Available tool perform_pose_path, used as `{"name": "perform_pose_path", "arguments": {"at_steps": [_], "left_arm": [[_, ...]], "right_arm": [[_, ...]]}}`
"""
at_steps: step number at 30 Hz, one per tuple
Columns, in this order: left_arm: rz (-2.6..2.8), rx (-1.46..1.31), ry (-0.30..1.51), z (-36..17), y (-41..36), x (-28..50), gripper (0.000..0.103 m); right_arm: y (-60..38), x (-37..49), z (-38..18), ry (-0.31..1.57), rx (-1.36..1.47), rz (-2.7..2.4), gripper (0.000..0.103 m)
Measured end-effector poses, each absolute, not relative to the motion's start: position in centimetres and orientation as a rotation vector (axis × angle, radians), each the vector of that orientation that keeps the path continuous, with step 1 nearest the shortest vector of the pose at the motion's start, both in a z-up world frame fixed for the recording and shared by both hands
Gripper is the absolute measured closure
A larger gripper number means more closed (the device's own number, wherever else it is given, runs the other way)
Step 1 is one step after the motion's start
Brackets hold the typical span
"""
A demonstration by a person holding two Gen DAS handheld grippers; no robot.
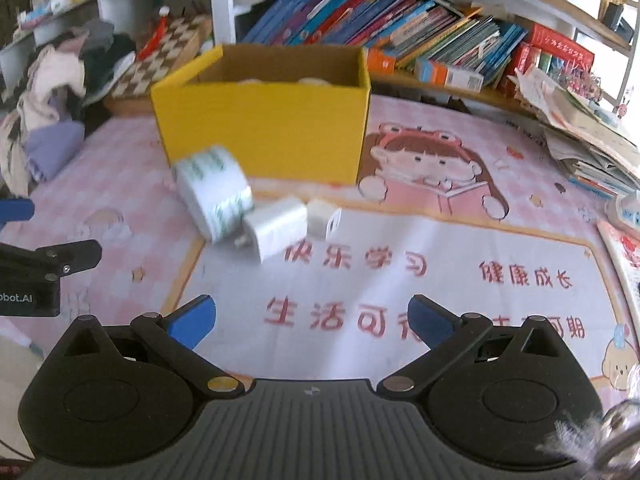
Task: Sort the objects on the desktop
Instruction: 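Grasp the small white cube charger with the right tool while the left tool grasps the clear tape roll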
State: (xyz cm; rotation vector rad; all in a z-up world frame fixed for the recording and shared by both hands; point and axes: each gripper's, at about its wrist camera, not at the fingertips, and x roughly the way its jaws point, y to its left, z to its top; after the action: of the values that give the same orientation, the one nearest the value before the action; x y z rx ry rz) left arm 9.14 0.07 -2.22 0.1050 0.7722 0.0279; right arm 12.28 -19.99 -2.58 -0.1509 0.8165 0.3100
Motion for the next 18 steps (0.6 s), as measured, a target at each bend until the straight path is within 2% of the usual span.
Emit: {"name": "perform_pose_path", "arguments": {"at_steps": [12,18], "left_arm": [[-0.042,0.127,0.820,-3.3,-1.2,8.7,0.002],[-0.041,0.051,0.802,-2.9,-0.1,9.3,0.003]], "right_arm": [[-19.9,11.7,-3.3,0.848,-0.136,0.318,0.000],[-19.8,12.3,-3.3,0.841,-0.135,0.332,0.002]]}}
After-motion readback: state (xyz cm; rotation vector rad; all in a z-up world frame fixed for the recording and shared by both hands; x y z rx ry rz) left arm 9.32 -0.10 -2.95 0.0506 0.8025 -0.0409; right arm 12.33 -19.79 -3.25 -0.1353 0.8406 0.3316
